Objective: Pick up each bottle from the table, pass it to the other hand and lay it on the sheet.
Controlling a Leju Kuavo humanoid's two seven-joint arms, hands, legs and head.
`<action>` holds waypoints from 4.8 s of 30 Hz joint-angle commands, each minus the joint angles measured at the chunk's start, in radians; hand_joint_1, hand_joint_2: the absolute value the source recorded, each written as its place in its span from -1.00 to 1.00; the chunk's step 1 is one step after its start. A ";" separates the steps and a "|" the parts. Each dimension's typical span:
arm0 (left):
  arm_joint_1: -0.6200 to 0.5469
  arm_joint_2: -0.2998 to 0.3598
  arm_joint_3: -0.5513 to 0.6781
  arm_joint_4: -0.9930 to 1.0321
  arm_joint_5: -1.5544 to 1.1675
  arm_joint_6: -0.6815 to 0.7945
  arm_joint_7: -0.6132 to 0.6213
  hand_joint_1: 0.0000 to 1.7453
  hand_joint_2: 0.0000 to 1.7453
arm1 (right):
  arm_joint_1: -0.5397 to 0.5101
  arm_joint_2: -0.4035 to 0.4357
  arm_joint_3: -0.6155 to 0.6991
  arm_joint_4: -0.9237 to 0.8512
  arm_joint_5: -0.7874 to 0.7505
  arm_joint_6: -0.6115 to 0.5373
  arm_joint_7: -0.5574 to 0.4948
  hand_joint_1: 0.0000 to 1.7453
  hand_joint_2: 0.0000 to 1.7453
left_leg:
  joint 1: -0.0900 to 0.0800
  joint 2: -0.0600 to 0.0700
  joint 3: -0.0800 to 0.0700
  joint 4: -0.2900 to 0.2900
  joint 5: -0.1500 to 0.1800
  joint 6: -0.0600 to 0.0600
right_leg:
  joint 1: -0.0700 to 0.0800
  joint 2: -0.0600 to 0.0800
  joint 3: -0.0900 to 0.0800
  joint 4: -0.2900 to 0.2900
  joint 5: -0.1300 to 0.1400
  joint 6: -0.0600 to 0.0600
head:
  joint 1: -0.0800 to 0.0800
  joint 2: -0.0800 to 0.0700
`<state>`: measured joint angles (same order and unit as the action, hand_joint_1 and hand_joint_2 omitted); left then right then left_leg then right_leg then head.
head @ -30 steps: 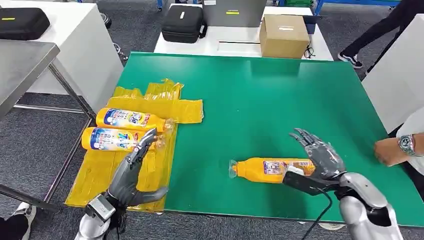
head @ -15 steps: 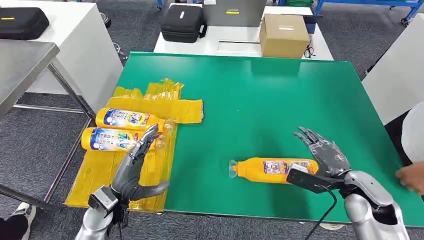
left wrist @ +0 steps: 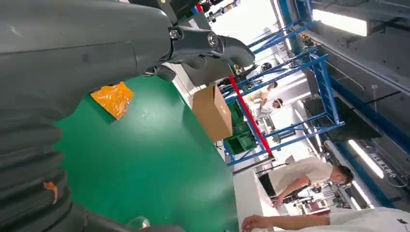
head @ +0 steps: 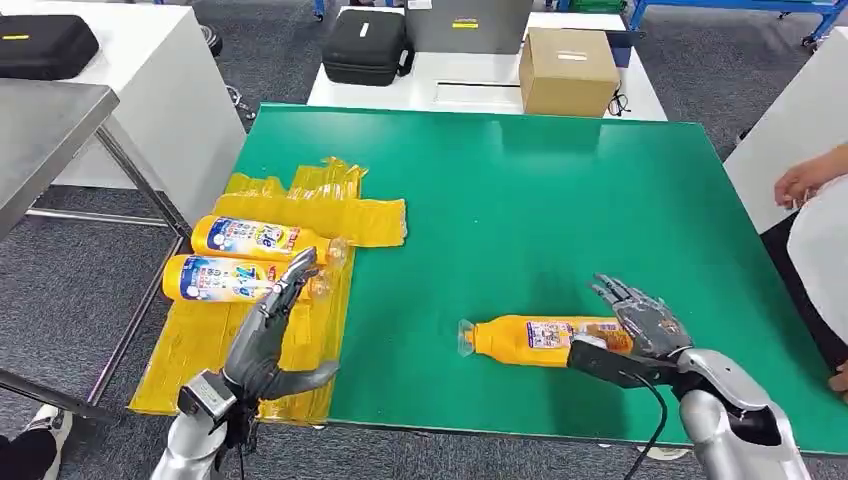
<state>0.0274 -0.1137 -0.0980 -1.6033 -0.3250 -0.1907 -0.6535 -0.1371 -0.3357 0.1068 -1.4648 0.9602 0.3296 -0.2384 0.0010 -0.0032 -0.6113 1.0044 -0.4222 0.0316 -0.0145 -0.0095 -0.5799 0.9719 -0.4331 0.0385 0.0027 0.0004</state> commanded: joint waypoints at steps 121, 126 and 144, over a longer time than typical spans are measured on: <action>-0.111 -0.042 -0.071 0.246 0.110 -0.107 -0.008 -1.00 1.00 | -0.104 0.265 0.444 0.063 -0.457 0.097 -0.328 1.00 1.00 | 0.001 0.001 0.005 -0.001 -0.001 -0.002 | 0.001 0.001 0.004 -0.001 -0.001 -0.002 | 0.000 0.000; -0.101 -0.021 -0.181 0.242 -0.008 -0.099 0.007 -1.00 1.00 | -0.119 0.282 0.482 0.073 -0.451 0.081 -0.299 1.00 1.00 | 0.001 0.002 0.004 -0.001 -0.001 -0.002 | 0.001 0.002 0.003 0.000 -0.001 -0.002 | 0.000 0.000; -0.062 0.029 -0.276 0.141 -0.034 -0.171 -0.038 -1.00 1.00 | -0.207 0.301 0.495 0.220 -0.419 0.003 -0.191 0.96 1.00 | 0.001 0.004 0.004 0.000 -0.001 -0.002 | 0.001 0.004 0.003 0.000 0.000 -0.002 | 0.000 0.000</action>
<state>-0.0348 -0.1339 -0.3060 -1.4397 -0.3750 -0.3304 -0.6699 -0.2479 -0.0465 0.5532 -1.4004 0.5101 0.3666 -0.4852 0.0013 -0.0028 -0.6109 1.0041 -0.4221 0.0314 -0.0142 -0.0093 -0.5794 0.9722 -0.4332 0.0383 0.0027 0.0004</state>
